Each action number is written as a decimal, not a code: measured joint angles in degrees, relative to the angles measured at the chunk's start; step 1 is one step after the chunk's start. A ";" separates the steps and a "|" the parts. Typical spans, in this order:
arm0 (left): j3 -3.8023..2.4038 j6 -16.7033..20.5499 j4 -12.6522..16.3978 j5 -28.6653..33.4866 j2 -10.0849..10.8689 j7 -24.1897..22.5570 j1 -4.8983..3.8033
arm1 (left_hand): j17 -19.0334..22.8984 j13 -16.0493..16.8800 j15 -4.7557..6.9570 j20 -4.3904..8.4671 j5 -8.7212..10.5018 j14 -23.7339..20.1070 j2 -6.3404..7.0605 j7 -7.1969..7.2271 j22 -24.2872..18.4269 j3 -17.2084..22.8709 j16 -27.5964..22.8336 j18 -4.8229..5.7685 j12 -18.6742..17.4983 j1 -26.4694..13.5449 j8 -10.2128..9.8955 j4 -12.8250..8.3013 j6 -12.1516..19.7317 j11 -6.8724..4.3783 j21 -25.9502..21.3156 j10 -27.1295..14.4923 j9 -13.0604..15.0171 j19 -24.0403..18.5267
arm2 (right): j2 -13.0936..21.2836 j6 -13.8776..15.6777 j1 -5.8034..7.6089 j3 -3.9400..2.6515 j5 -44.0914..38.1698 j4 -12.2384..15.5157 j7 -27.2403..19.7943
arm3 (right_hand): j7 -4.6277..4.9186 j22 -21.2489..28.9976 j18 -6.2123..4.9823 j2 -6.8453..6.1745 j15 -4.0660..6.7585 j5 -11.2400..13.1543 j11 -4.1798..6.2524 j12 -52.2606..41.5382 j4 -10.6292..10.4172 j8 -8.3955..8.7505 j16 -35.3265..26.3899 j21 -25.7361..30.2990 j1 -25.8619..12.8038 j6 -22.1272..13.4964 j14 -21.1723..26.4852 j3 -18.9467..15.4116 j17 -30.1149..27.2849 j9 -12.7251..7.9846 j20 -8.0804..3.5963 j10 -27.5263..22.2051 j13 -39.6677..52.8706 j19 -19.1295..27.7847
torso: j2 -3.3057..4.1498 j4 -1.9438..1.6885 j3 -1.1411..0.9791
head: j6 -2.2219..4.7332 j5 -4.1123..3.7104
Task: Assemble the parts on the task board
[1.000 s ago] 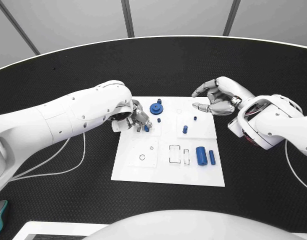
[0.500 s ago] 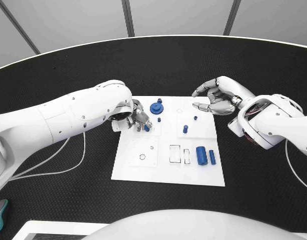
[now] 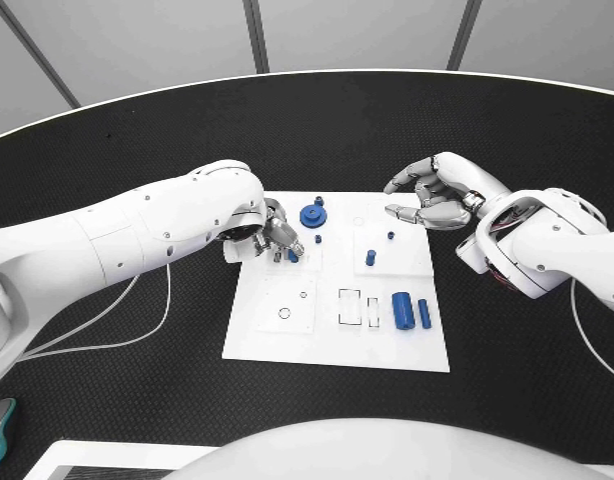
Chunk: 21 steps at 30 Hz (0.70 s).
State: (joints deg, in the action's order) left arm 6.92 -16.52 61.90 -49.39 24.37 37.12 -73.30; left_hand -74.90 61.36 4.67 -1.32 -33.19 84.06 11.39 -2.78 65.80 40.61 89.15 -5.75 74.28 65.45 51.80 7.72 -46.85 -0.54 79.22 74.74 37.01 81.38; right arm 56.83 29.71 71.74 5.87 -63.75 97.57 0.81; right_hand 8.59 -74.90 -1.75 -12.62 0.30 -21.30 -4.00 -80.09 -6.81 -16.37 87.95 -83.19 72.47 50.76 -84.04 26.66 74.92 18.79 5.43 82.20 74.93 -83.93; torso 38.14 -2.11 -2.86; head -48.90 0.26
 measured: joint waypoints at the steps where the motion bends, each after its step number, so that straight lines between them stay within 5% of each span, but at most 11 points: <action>1: 0.00 -0.10 0.01 -0.03 0.00 0.00 0.00 | 0.00 0.07 0.00 0.05 0.00 0.00 0.00 -0.06 0.02 0.00 0.00 0.00 0.09 0.00 0.00 0.00 -0.06 0.00 0.00 0.00 0.06 0.05 | 0.00 0.00 0.00 0.00 0.00 0.00 0.00 | 0.00 0.00 0.00 0.00 0.00 0.00 0.00 0.00 0.00 0.00 0.00 0.00 0.00 0.00 0.00 0.00 0.00 0.00 0.00 0.00 0.00 0.00 | 0.00 0.01 0.00 | -0.03 0.00; 21: -0.01 -2.41 0.60 -2.98 0.15 -0.71 0.00 | 0.00 1.11 0.23 0.19 -0.21 -0.23 0.32 0.01 0.27 0.00 0.22 0.00 0.67 0.32 0.13 0.00 -0.19 0.20 0.00 0.21 0.17 0.20 | -0.15 -0.13 0.00 0.00 0.00 -0.14 -0.05 | 0.00 0.00 0.00 0.00 0.00 -0.39 0.00 0.00 0.00 0.00 0.00 0.00 0.00 0.00 0.00 0.00 -0.01 -0.07 0.00 0.00 -0.01 0.00 | -0.02 -0.01 0.00 | -0.18 -0.02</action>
State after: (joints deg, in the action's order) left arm 6.91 -18.92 62.50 -52.36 24.52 36.41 -73.30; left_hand -74.91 62.47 4.90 -1.13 -33.40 83.83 11.71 -2.77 66.07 40.61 89.37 -5.76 74.95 65.78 51.93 7.72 -47.04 -0.33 79.22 74.95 37.18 81.58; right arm 56.68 29.57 71.74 5.87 -63.75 97.42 0.76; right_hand 8.59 -74.90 -1.75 -12.62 0.30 -21.68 -4.00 -80.09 -6.81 -16.37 87.95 -83.19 72.47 50.76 -84.04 26.66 74.91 18.72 5.43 82.20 74.91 -83.93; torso 38.12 -2.13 -2.86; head -49.08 0.24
